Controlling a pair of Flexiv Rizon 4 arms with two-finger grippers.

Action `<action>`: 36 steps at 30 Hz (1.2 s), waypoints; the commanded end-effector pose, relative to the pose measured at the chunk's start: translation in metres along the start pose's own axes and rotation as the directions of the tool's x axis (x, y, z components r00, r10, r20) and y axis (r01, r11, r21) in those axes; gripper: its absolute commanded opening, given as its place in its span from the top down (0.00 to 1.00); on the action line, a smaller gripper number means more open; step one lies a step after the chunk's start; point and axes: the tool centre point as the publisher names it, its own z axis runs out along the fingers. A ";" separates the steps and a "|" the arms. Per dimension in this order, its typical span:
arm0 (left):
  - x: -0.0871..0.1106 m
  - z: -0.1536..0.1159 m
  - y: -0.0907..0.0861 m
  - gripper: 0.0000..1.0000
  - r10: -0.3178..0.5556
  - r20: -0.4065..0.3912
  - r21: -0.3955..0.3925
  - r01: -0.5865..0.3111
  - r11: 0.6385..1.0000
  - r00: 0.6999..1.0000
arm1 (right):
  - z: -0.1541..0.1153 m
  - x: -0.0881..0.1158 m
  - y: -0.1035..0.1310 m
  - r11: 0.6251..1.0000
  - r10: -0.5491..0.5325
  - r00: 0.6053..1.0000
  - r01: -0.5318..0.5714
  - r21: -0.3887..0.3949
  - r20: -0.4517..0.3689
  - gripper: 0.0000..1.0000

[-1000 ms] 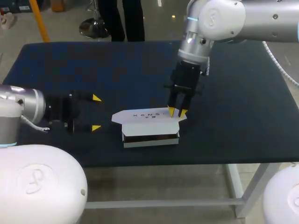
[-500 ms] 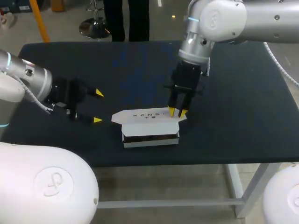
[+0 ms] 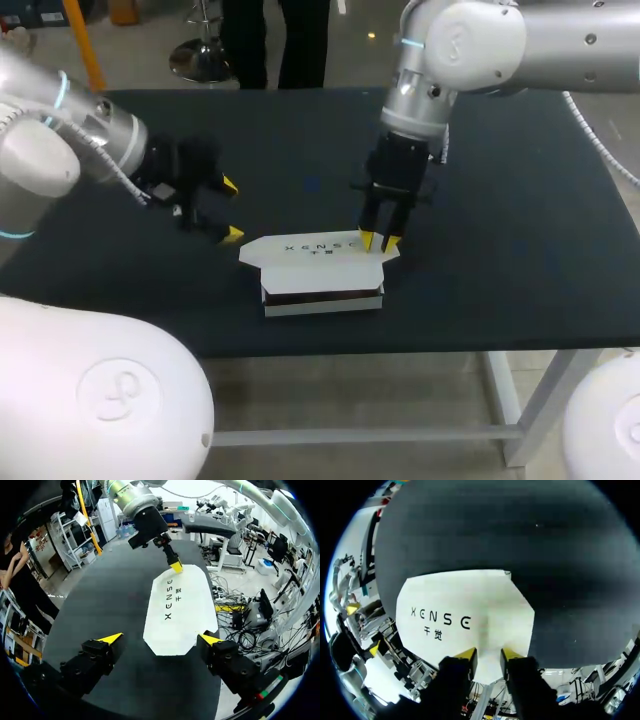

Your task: Assemble the packaging by folding the flat box into shape, placing the metal phone stand inside, and closing the box properly

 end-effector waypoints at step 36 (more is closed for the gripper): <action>-0.027 0.018 -0.015 0.00 -0.689 0.670 -0.226 0.960 0.165 0.276 | 0.003 -0.003 -0.001 0.999 0.013 1.000 -0.014 -0.030 -0.019 0.65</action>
